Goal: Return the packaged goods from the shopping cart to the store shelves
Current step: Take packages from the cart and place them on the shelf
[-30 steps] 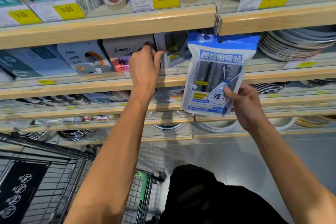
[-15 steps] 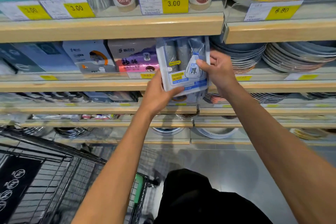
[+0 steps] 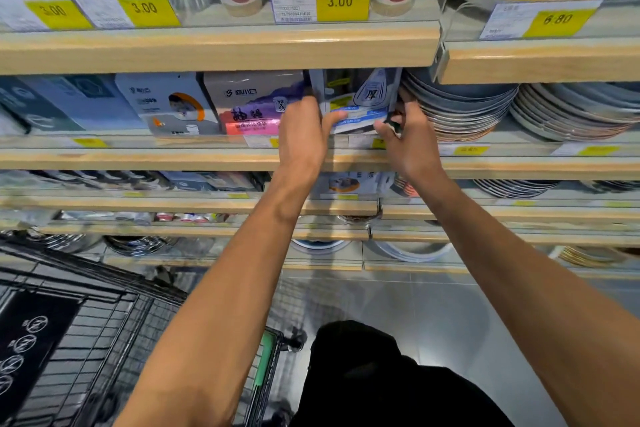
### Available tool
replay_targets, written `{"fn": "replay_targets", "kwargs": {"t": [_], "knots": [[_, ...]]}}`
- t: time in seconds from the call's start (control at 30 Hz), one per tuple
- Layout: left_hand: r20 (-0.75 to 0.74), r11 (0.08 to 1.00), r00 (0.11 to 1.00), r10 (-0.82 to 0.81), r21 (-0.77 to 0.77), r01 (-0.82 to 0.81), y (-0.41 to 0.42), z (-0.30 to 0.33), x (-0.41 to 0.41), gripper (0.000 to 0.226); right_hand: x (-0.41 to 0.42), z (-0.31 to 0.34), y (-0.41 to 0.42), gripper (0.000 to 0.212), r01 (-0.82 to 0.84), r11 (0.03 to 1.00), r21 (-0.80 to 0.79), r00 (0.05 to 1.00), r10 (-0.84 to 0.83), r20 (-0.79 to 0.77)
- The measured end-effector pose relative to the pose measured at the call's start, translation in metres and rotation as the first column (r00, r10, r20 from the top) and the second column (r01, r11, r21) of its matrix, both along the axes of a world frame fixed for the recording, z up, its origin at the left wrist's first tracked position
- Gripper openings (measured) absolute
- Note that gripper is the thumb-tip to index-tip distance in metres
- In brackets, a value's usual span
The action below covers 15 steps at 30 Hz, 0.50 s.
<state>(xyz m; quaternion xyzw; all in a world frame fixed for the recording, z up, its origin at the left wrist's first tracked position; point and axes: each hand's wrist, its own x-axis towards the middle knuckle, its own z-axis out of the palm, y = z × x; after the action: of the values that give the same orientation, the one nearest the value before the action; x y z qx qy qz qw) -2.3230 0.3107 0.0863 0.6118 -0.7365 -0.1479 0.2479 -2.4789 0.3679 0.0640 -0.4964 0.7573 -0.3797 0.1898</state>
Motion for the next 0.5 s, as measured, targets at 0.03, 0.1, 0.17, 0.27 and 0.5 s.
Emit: {"fn": "replay_targets", "kwargs": {"t": [0.03, 0.1, 0.17, 0.27, 0.5], "knots": [[0.085, 0.999, 0.996, -0.005, -0.036, 0.008, -0.002, 0.000, 0.001, 0.053, 0.000, 0.001, 0.000, 0.046, 0.008, 1.000, -0.002, 1.000, -0.008, -0.002], [0.164, 0.995, 0.986, 0.020, -0.098, -0.003, -0.003, -0.003, 0.006, 0.058, -0.001, 0.002, 0.001, 0.045, 0.014, 1.000, -0.005, 0.999, -0.014, -0.031], [0.035, 0.988, 0.999, 0.037, -0.150, -0.031, 0.000, -0.011, 0.014, 0.056, -0.002, 0.001, 0.002, 0.045, 0.014, 1.000, 0.008, 0.996, -0.013, -0.084], [-0.212, 0.977, 0.976, 0.054, -0.191, -0.096, 0.009, -0.015, 0.014, 0.046, -0.002, 0.000, 0.004, 0.053, 0.022, 1.000, 0.017, 0.994, -0.020, -0.107], [0.025, 0.995, 0.997, 0.079, -0.065, -0.077, -0.004, -0.013, 0.001, 0.034, -0.004, 0.000, 0.009, 0.050, 0.031, 0.998, 0.046, 0.987, -0.023, -0.156]]}}
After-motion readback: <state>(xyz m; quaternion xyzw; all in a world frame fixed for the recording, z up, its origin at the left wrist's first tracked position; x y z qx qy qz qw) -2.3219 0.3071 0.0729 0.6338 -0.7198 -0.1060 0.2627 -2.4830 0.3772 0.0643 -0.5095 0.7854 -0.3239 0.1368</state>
